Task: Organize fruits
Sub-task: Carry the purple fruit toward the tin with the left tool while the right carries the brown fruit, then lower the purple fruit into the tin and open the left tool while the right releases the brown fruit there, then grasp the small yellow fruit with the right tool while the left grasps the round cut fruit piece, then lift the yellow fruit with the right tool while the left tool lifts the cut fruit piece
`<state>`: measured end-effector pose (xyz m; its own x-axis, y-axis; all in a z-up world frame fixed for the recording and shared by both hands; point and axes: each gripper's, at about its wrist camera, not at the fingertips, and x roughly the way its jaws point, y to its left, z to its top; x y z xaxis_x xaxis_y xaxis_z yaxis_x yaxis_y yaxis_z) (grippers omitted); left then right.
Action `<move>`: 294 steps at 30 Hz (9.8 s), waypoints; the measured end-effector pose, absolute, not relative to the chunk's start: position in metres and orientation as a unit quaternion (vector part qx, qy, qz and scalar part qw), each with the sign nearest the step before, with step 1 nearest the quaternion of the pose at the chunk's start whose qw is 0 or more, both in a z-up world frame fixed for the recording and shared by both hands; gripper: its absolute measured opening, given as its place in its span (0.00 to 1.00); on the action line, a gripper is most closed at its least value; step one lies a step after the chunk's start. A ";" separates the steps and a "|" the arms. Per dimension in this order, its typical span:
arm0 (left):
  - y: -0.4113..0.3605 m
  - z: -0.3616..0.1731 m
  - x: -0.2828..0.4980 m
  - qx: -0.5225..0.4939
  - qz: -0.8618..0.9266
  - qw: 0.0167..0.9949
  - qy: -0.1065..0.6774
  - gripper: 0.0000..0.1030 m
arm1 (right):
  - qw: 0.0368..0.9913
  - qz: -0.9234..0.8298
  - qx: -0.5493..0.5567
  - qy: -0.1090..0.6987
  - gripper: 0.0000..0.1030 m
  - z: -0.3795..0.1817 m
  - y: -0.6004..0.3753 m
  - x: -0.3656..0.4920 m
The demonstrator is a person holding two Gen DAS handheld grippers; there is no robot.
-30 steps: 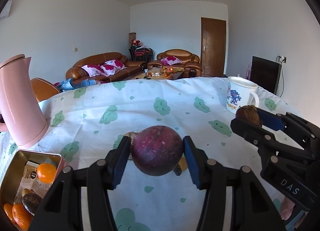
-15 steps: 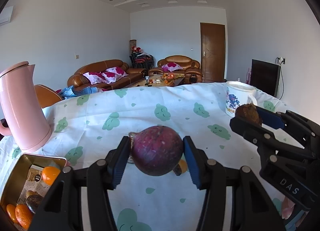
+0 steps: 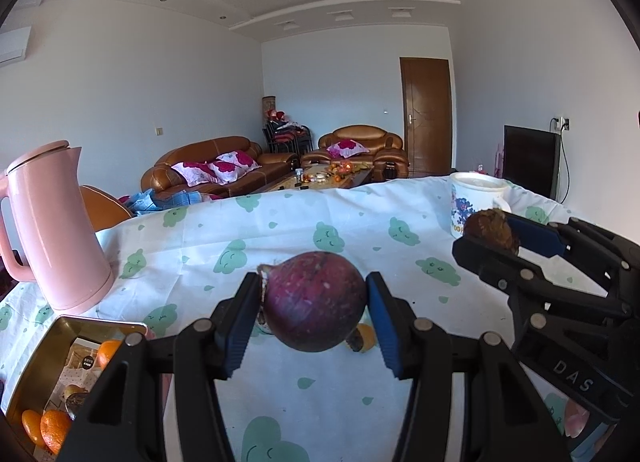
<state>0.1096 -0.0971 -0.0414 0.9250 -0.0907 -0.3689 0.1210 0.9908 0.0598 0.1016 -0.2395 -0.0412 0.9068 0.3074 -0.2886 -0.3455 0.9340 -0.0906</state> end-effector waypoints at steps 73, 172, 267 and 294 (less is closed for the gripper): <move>-0.017 -0.041 0.058 0.012 -0.023 0.983 0.184 0.53 | 0.957 0.238 -0.099 0.136 0.40 -0.037 -0.163 0.076; 0.071 -0.026 0.048 -0.007 0.056 0.974 0.219 0.87 | 0.917 0.268 -0.151 0.256 0.58 -0.048 -0.102 0.126; -0.077 -0.057 0.171 0.046 -0.025 0.963 0.265 0.38 | 0.962 0.161 -0.085 0.205 0.27 -0.051 -0.221 0.162; -0.066 -0.050 0.132 0.039 -0.033 0.973 0.227 0.38 | 0.972 0.149 -0.088 0.159 0.27 -0.044 -0.220 0.139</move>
